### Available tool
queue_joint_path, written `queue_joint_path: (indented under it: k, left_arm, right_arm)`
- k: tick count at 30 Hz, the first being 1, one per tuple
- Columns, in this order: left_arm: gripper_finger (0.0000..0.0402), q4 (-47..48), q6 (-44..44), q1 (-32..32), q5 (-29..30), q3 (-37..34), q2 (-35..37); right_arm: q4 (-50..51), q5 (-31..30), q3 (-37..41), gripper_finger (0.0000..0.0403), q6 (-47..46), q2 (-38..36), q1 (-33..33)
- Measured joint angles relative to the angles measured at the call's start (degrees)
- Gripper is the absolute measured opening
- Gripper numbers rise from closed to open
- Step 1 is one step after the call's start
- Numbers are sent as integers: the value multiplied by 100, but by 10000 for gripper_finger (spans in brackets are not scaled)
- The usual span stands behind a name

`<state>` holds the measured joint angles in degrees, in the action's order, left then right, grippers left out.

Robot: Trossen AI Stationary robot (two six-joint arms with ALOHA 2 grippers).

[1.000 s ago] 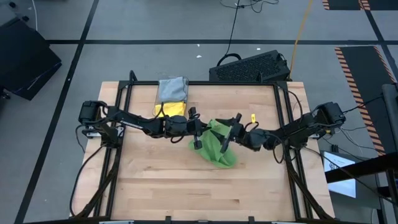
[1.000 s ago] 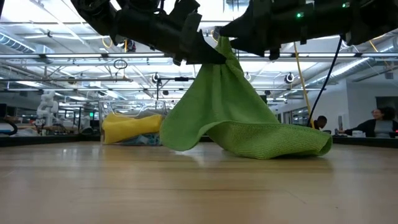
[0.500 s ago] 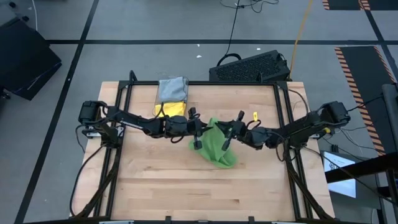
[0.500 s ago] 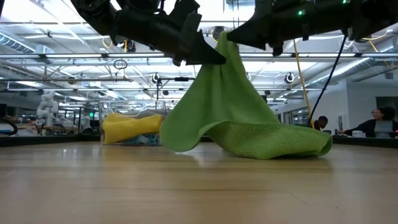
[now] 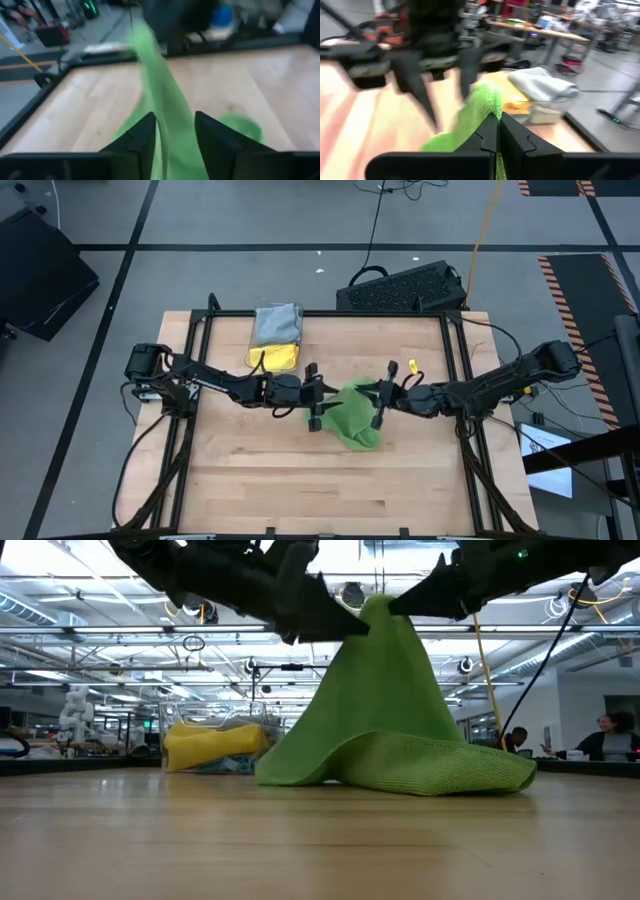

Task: Fold microfiber towels
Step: Fold the green towel on the table

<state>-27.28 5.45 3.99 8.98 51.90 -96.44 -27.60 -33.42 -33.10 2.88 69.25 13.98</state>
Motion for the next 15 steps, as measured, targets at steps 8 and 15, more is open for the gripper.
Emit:
queue_joint_path:
  k: [8,15]
  left_arm:
    - [169,-703,-159,-9,-104,0,0]
    - [139,-747,-167,-37,-102,0,0]
  right_arm:
    - [-199,67,0,3,84,374,2]
    - [-218,67,0,4,106,396,2]
